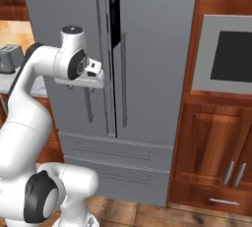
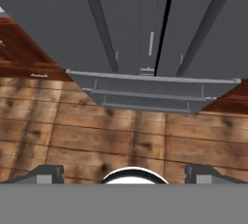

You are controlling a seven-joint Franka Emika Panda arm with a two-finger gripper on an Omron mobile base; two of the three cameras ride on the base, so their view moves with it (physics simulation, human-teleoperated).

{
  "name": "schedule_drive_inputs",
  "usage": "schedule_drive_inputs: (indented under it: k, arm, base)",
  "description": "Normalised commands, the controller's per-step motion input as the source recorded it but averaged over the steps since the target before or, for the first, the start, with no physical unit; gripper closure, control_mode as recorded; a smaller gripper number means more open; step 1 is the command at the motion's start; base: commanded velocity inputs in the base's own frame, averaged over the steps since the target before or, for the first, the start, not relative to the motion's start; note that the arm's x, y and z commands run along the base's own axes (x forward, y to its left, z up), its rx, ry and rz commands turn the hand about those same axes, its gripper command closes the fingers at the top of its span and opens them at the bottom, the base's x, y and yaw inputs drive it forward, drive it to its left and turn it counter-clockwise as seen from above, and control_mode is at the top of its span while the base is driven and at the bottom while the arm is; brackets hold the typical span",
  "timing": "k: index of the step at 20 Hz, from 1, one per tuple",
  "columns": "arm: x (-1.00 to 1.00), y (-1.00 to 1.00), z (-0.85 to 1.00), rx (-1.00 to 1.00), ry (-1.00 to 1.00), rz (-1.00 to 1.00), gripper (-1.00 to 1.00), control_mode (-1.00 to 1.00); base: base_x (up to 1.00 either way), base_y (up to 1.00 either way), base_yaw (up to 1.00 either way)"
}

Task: Take the lemon wedge from the fridge and place it on the plate with fish on the dining counter.

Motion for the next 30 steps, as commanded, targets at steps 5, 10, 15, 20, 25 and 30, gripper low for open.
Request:
schedule_drive_inputs:
  k: [5,10,15,20,25,30]
  arm:
    - [0.0,0.0,0.0,0.0,0.0,0.0,-1.0,1.0]
    - [0.0,0.0,0.0,0.0,0.0,0.0,-1.0,1.0]
    - [0.0,0.0,0.0,0.0,0.0,0.0,-1.0,1.0]
    - [-0.02,0.0,0.0,0.0,-0.04,0.0,-1.0,-1.0]
    - [0.32,0.22,0.35,0.0,-0.24,0.0,-1.0,-1.0]
    - [0.84,0.55,0.03,0.0,-0.1,-0.05,-1.0,-1.0]
  base:
    - [-0.58,0.0,0.0]
    - [-0.29,0.0,0.0]
    - [-0.16,0.0,0.0]
    - [0.0,0.0,0.0]
    - [0.0,0.0,0.0]
    - [0.0,0.0,0.0]
